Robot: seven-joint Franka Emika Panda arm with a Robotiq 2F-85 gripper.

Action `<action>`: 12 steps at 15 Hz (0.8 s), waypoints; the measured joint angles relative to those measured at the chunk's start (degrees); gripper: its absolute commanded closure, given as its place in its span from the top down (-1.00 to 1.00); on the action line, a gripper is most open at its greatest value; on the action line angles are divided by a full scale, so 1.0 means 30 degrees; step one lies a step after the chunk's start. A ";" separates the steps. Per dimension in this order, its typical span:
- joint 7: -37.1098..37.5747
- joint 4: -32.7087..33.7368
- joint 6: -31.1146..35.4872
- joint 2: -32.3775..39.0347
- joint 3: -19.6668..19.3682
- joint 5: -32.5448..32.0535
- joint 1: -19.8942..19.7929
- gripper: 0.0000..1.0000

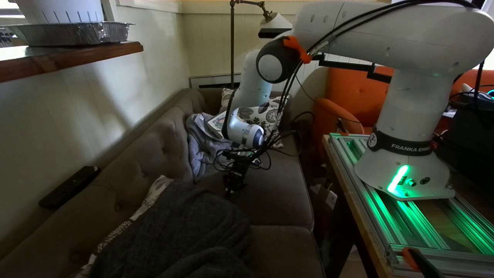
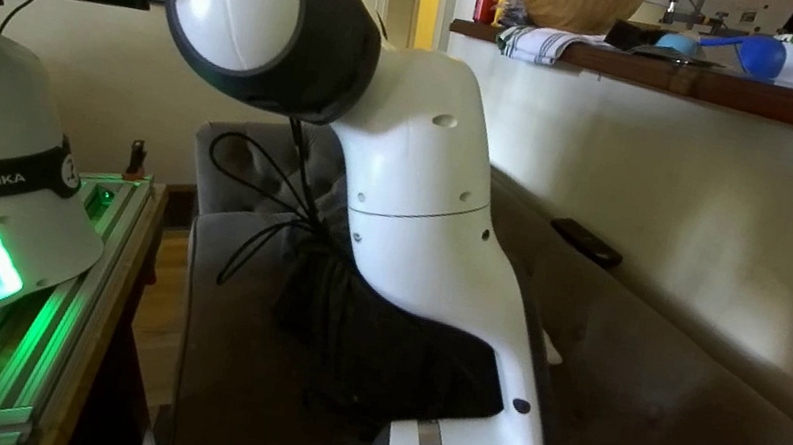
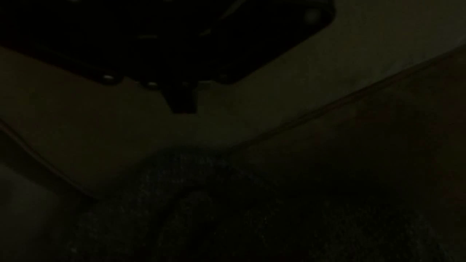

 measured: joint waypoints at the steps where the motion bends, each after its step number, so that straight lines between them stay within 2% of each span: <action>1: 0.0024 0.0012 0.0173 -0.0038 -0.0200 0.0000 -0.0250 -0.98; 4: 0.0136 0.0011 0.0569 -0.0108 -0.0451 0.0000 -0.0697 -0.98; 5: 0.0234 0.0011 0.0592 -0.0112 -0.0469 -0.0001 -0.0752 -0.41; 6: 0.0367 0.0003 0.0586 -0.0111 -0.0468 -0.0074 -0.0758 -0.39; 12: 0.1041 0.0084 -0.0724 0.0012 -0.0112 -0.0884 -0.0418 0.43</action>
